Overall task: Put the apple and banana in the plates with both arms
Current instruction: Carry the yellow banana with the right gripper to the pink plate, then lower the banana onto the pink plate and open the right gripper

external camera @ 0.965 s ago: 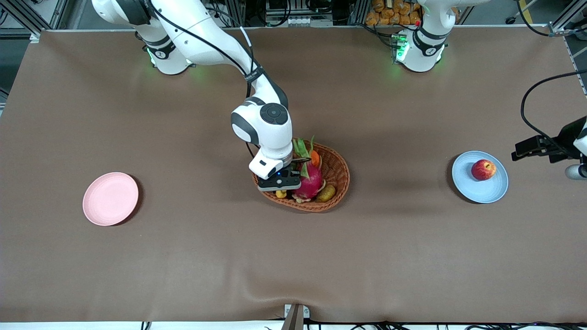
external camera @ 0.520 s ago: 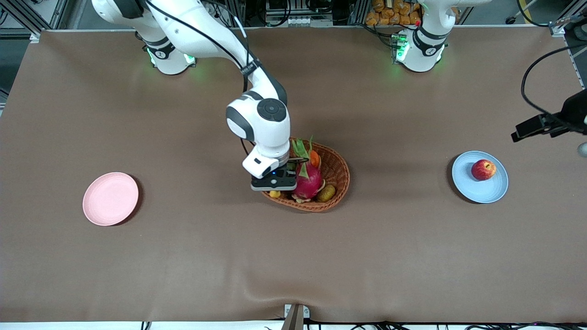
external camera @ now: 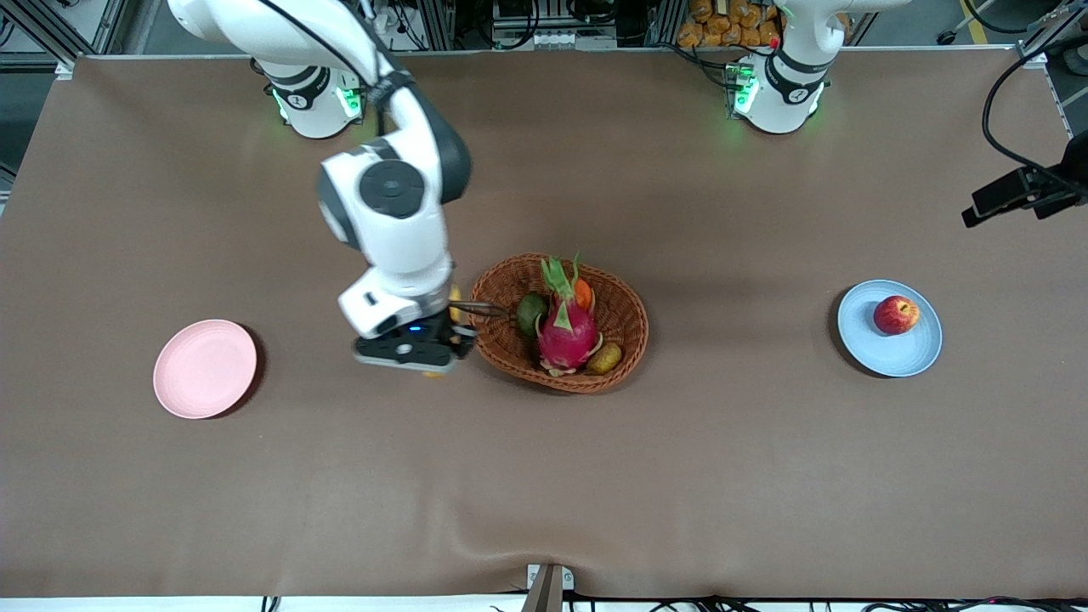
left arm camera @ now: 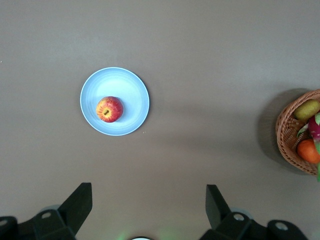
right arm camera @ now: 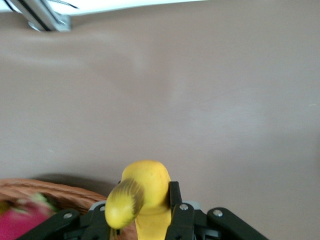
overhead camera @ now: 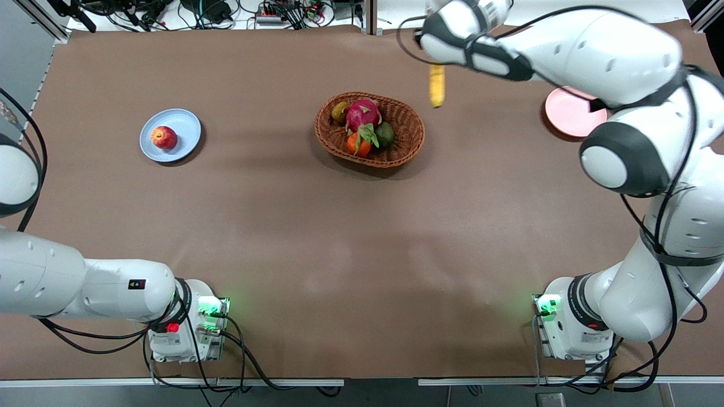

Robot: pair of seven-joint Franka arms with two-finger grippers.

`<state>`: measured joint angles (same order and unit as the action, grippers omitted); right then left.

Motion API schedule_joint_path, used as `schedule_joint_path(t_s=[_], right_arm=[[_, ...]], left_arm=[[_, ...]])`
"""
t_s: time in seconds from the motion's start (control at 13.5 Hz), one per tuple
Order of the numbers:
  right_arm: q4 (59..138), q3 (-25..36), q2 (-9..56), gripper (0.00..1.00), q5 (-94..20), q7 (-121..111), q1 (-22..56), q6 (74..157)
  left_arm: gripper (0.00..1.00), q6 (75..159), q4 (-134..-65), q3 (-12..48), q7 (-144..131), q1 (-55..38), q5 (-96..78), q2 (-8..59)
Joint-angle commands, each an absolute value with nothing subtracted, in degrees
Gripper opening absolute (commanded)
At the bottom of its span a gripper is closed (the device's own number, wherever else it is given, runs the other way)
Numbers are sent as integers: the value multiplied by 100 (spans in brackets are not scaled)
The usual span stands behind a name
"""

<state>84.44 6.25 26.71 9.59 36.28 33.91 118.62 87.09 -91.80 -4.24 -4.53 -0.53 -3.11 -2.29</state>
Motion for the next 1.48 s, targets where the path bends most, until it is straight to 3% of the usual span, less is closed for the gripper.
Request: schedule_joint_path(t_s=[0.0, 0.22, 0.45, 0.82, 1.04, 1.19, 1.26, 1.34, 1.41], right_arm=[[8604, 545, 2137, 0, 861, 2089, 2667, 11121], [8832, 536, 1917, 0, 844, 1154, 1787, 10662], [9026, 527, 2073, 0, 835, 442, 934, 10705], [9026, 545, 3153, 0, 404, -26, 212, 11705], [9026, 545, 3480, 1, 404, -53, -52, 12058], [9018, 545, 3585, 20, 404, -490, -228, 12181], [9026, 545, 3638, 46, 404, -640, -324, 12277], [9026, 536, 3647, 78, 396, -633, -334, 12313], [9026, 536, 3639, 100, 396, -572, -273, 12261]], left_arm=[[100, 8684, -9439, -422, -431, -62, -211, -527], [100, 8684, -9387, -404, -448, -62, -202, -519], [100, 8806, -9369, -335, -518, -79, 95, -483], [100, 8815, -9387, -281, -492, -62, 27, -492], [100, 8807, -9395, -281, -475, -62, 9, -492], [100, 8807, -9396, -281, -466, -62, -18, -483], [100, 8807, -9396, -281, -492, -62, -18, -483], [100, 8807, -9396, -281, -492, -62, -18, -492], [100, 8798, -9396, -281, -492, -62, -18, -492]])
